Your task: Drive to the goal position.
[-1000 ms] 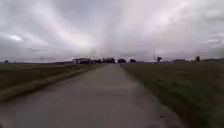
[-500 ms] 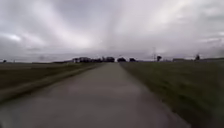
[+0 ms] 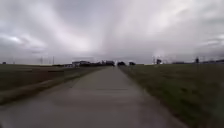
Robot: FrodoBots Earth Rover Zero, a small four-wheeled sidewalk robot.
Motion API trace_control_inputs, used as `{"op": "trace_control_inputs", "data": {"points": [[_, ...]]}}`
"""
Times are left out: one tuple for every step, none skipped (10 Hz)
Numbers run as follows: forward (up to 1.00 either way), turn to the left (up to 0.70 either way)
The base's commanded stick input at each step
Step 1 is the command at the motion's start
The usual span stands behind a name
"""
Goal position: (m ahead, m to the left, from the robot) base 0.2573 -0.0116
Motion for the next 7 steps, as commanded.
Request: {"op": "trace_control_inputs", "data": {"points": [[0.7, 0.0], [0.7, 0.0], [0.7, 0.0], [0.7, 0.0], [0.7, 0.0], [0.7, 0.0], [0.7, 0.0]]}}
